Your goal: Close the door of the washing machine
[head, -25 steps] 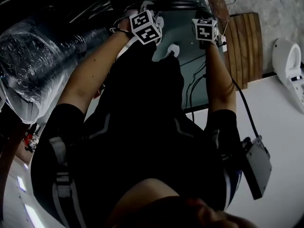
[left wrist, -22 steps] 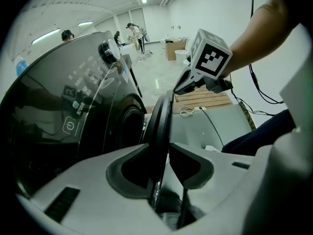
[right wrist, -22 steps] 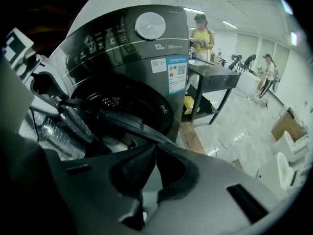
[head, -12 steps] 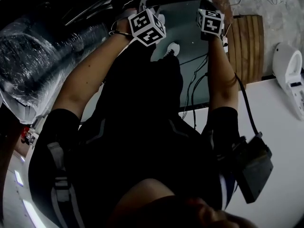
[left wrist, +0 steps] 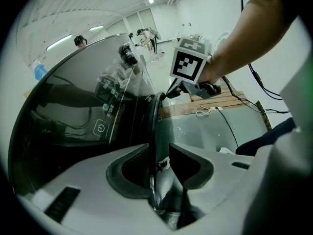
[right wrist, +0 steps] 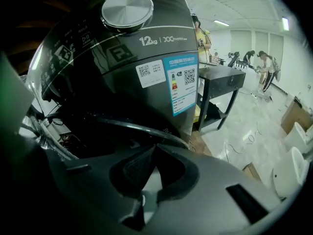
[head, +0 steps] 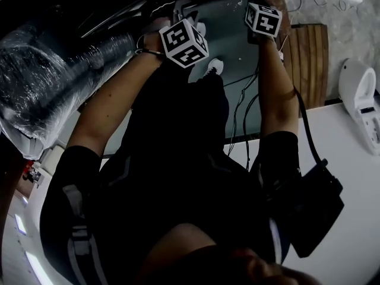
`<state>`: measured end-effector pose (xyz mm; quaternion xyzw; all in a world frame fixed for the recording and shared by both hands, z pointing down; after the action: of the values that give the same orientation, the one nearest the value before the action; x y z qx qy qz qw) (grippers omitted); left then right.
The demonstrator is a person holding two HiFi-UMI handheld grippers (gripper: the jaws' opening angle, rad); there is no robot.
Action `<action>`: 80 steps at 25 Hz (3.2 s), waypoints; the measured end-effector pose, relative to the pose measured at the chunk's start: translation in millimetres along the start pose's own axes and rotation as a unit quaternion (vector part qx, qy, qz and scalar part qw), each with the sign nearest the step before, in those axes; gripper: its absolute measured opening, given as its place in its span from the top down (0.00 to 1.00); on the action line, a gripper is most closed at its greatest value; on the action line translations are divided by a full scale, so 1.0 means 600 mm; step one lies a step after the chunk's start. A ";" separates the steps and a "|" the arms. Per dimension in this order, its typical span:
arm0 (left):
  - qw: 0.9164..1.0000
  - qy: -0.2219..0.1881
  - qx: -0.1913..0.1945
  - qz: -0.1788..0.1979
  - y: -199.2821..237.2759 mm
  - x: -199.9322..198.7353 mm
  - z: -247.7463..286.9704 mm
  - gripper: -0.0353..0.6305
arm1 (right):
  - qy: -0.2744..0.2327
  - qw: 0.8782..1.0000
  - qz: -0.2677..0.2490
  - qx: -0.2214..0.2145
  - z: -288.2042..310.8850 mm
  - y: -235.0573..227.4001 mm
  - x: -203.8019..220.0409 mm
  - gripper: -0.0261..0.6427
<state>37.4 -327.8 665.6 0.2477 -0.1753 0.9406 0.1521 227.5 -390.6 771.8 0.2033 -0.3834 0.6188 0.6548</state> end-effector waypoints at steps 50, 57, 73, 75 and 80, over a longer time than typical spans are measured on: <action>0.942 -0.184 -0.096 -0.263 -0.006 -0.104 -0.280 0.82 | -0.093 0.991 0.001 -0.099 -0.399 0.082 -0.203 0.95; 0.924 -0.245 -0.121 -0.267 -0.043 -0.156 -0.393 0.84 | -0.118 0.985 -0.040 -0.116 -0.522 0.113 -0.233 0.95; 0.866 -0.336 -0.235 -0.287 -0.027 -0.138 -0.642 0.92 | -0.258 0.952 -0.047 -0.155 -0.715 0.197 -0.382 0.95; 0.852 -0.357 -0.250 -0.290 -0.016 -0.131 -0.672 0.94 | -0.277 0.948 -0.057 -0.144 -0.732 0.211 -0.403 0.95; 0.831 -0.394 -0.272 -0.284 0.011 -0.112 -0.737 0.94 | -0.315 0.935 -0.086 -0.137 -0.760 0.265 -0.447 0.95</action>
<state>-91.9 -167.8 268.4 0.5850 -0.3914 0.5927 0.3916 204.1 -204.3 252.0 0.3279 -0.6322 0.4056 0.5729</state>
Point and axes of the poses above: the fingertips, and each gripper's own axes: z forward along the fingers, y to its left, x out of its underside, the point moved 4 cm from there along -z, backward along the fingers, and after that the axes turned 14 degrees about -y, right-handed, at the moved point
